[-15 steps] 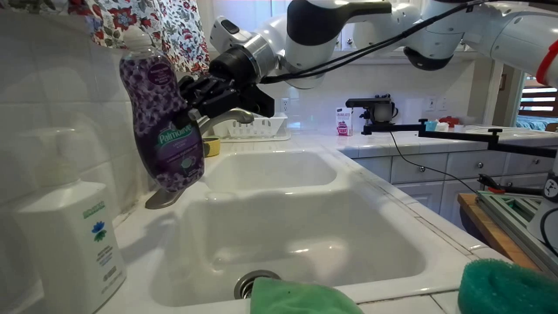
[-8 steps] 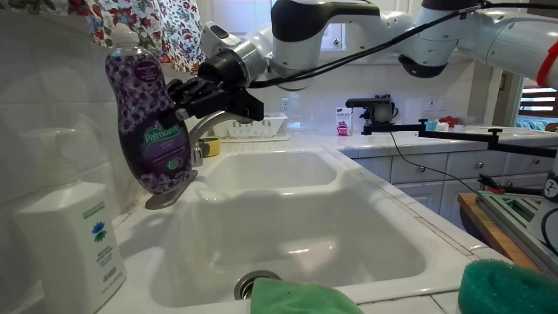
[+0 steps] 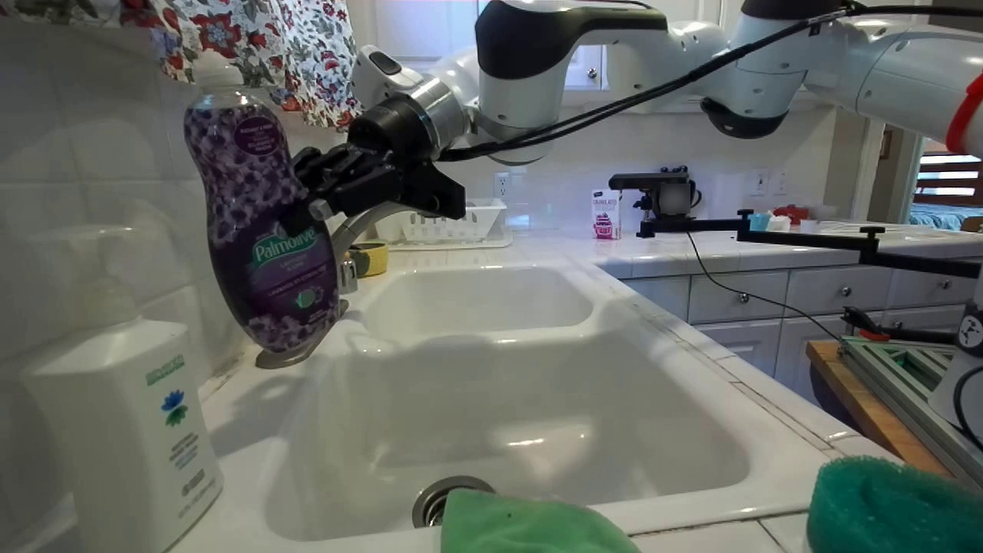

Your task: Pick up the purple bottle and pour some of its contents in the sink

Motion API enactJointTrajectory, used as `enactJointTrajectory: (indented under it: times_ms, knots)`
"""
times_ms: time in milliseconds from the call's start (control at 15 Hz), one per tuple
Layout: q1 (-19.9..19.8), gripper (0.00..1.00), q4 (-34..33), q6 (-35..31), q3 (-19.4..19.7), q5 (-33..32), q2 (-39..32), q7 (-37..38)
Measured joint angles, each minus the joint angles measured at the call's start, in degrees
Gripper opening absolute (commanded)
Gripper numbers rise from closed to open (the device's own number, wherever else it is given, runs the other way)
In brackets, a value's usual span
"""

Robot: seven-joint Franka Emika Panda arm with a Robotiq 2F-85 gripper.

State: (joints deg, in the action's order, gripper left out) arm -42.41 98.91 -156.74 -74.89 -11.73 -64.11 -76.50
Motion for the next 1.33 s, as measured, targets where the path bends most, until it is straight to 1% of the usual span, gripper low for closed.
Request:
enactJointTrajectory:
  times_ms: [267, 533, 800, 1333]
  knots:
    - [3.16, 0.10, -0.65, -1.74, 1.84, 0.06, -0.11, -0.12]
    - [5.80, 0.10, -3.24, -3.18, 4.00, 0.06, -0.33, -0.57]
    - [6.04, 0.10, -5.66, -3.10, 4.80, 0.72, -1.82, -3.21]
    - [6.89, 0.10, -9.32, -0.62, 4.02, 4.07, -6.78, -11.61]
